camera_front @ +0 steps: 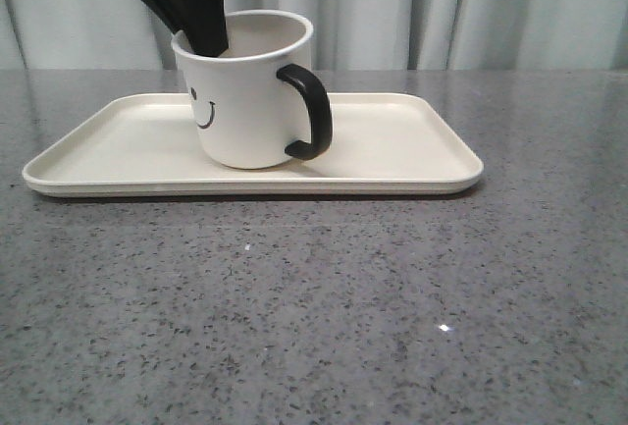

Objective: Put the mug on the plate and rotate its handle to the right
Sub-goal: 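Carry the mug over the cream tray and lower it down, then open the left gripper and raise it away from the mug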

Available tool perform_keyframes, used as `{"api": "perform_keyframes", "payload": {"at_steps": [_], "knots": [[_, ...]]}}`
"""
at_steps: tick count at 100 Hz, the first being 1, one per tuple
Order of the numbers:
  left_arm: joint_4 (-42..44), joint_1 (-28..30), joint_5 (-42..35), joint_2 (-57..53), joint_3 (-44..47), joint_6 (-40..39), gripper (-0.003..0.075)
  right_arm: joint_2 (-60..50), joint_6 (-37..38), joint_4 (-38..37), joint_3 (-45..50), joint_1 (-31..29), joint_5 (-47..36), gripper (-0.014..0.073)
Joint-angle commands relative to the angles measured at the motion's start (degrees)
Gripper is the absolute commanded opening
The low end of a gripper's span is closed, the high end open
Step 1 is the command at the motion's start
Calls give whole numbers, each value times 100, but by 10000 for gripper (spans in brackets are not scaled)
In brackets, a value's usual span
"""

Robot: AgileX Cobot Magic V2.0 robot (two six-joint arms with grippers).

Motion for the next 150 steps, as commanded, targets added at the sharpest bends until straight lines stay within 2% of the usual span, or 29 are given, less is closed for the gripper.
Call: {"api": "perform_keyframes", "payload": {"at_steps": [1, 35, 59, 73, 91, 102, 113, 150], "knots": [[-80, -33, -118, -217, -162, -1, -20, -22, -18, -44, -153, -11, -419, 465], [-80, -33, -57, -217, -169, 40, -4, -22, -18, -44, -153, -11, -419, 465], [-80, -33, 118, -217, -472, 40, 189, -22, -18, -44, -153, -11, -413, 465], [-80, -33, 247, -217, -709, 40, 260, -22, -18, -44, -153, -11, -390, 465], [-80, -33, 468, -228, -1086, 40, 264, -22, -18, -44, -153, -11, -367, 465], [6, -33, 886, -236, -1367, 40, 264, -22, -18, -44, -153, -11, -349, 465], [103, -23, 885, -377, -1411, 40, 264, -22, -18, -44, -153, -11, -349, 465], [1200, -1, 885, -1437, -1411, -137, 263, -22, -18, -44, -153, -11, -357, 465]]}}
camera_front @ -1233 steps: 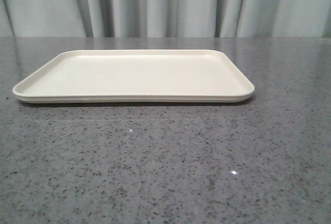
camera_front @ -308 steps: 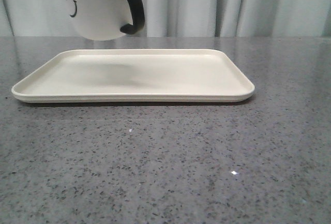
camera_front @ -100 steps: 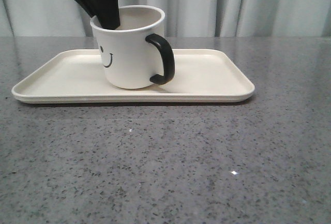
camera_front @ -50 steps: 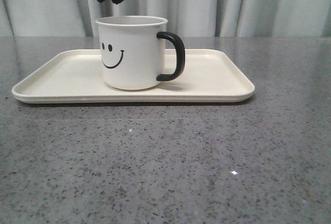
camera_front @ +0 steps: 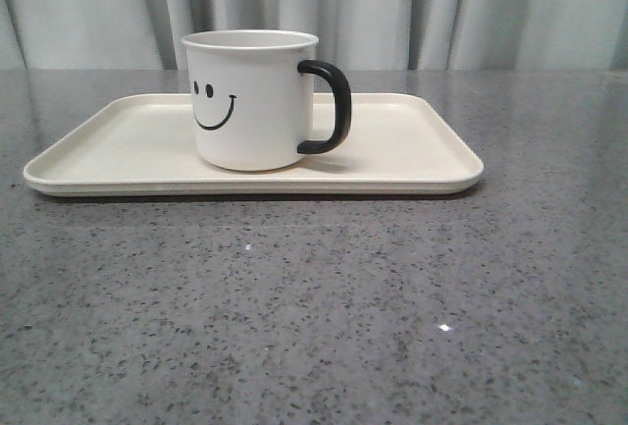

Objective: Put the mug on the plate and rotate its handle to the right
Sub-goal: 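Open the left gripper and raise it away from the mug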

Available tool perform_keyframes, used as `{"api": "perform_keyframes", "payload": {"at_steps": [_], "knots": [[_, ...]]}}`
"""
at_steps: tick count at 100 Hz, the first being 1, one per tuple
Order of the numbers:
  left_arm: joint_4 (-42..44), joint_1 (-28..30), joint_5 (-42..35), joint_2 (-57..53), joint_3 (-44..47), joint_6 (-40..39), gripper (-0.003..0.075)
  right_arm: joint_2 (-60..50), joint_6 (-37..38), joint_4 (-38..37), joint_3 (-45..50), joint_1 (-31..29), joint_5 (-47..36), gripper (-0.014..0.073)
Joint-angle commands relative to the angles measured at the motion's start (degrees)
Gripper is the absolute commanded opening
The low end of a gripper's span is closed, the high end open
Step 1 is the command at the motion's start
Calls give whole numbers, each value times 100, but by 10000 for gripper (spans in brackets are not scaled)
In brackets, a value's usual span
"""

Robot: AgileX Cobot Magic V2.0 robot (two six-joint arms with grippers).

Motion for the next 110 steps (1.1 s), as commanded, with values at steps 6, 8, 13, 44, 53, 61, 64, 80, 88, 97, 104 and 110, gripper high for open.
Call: {"api": "perform_keyframes", "payload": {"at_steps": [6, 8, 13, 44, 53, 61, 64, 80, 88, 97, 104, 110], "knots": [[511, -1, 35, -770, -190, -223, 263, -22, -18, -44, -153, -11, -406, 465], [562, -1, 35, -843, -190, -223, 263, -22, -18, -44, -153, -11, -406, 465], [650, -1, 35, -1018, -190, -223, 263, -22, -18, -44, -153, -11, -400, 465], [1389, -1, 35, -2188, 19, -510, 160, -22, -18, -44, -153, -11, -405, 465], [1613, -1, 35, -2565, 260, -531, 62, -22, -18, -44, -153, -11, -399, 465], [1809, -1, 35, -2911, 503, -686, -18, -22, -18, -44, -153, -11, -399, 465], [1882, -1, 35, -3032, 631, -730, -20, -22, -18, -44, -153, -11, -399, 465], [2318, -1, 25, -3736, 1338, -1167, -20, -22, -18, 220, -153, -11, -399, 465], [2430, -1, 25, -4029, 1676, -1210, -20, 24, -25, 539, -153, -11, -426, 465], [2535, -1, 25, -4304, 2029, -1231, -20, 169, -49, 954, -163, -5, -439, 465], [2535, -1, 12, -4437, 2228, -1231, -20, 369, -181, 1338, -163, 10, -439, 465], [2524, -1, 12, -4508, 2337, -1231, -20, 579, -347, 1724, -171, 10, -444, 465]]}}
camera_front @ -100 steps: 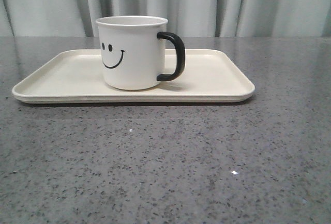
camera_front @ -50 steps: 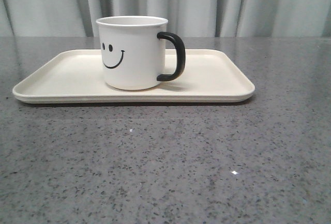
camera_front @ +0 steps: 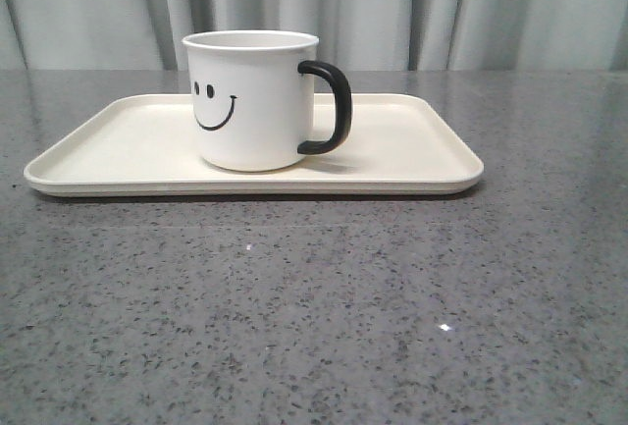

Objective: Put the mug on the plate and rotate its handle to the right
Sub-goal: 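Open the left gripper and raise it away from the mug, then lower the open right gripper onto the mug rim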

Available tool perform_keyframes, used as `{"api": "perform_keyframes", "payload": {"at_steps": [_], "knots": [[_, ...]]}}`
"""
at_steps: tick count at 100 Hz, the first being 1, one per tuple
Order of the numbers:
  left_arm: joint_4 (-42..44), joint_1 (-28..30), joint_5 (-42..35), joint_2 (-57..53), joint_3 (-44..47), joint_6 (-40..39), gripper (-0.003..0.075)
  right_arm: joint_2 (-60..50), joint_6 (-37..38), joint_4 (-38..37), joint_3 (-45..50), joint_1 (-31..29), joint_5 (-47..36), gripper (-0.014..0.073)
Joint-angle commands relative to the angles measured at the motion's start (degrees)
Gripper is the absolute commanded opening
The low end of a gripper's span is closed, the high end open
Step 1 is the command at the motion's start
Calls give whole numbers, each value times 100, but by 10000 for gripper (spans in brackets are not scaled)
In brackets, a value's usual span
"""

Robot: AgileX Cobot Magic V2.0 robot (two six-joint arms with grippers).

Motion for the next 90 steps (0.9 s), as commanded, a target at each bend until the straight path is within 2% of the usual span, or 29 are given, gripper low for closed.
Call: {"api": "perform_keyframes", "payload": {"at_steps": [1, 24, 38, 74, 90], "knots": [[152, -1, -104, -103, 94, -81, -20, 299, -281, 695, -177, -1, -444, 465], [108, -1, -104, -127, 199, -94, -20, 1137, -1068, 2631, -417, 3, -26, 465], [96, -1, -104, -127, 199, -105, -20, 1665, -1363, 3358, -612, 81, 420, 465], [34, -1, -104, -127, 199, -105, -20, 2641, -1420, 3444, -784, 1060, 523, 465], [-19, -1, -104, -127, 199, -105, -20, 2997, -1420, 3444, -784, 1285, 394, 465]]}}
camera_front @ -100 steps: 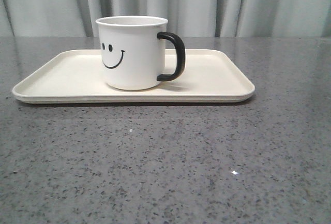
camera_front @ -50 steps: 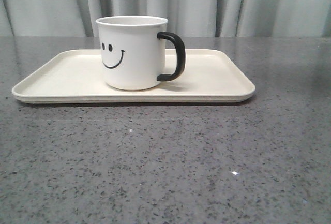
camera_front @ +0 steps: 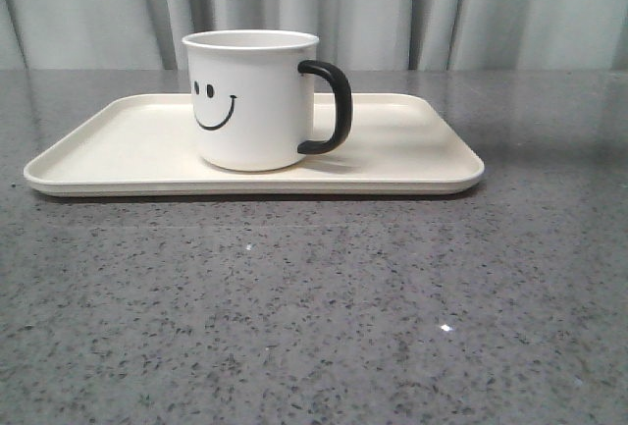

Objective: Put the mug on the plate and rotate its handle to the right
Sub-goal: 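Lower the open right gripper onto the mug rim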

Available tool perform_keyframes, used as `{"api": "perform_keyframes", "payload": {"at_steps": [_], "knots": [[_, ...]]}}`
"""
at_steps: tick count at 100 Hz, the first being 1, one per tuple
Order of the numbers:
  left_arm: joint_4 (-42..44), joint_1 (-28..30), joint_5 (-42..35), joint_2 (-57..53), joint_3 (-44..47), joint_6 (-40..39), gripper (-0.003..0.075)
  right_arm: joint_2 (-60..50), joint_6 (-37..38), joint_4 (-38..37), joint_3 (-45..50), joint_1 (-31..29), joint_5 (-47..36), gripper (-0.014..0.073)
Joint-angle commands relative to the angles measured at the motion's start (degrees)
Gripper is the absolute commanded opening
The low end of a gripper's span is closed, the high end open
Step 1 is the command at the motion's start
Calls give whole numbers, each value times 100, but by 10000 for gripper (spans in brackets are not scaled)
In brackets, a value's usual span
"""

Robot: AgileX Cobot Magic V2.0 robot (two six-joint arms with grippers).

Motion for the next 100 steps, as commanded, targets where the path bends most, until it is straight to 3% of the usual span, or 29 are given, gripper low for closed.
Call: {"api": "perform_keyframes", "payload": {"at_steps": [1, 100], "knots": [[78, -1, -115, -7, -112, -78, -20, -1, -51, 280, -223, 80, -322, 465], [-40, -1, -115, -7, -112, -78, -20, 1589, -51, 280, -223, 91, -427, 465]]}}
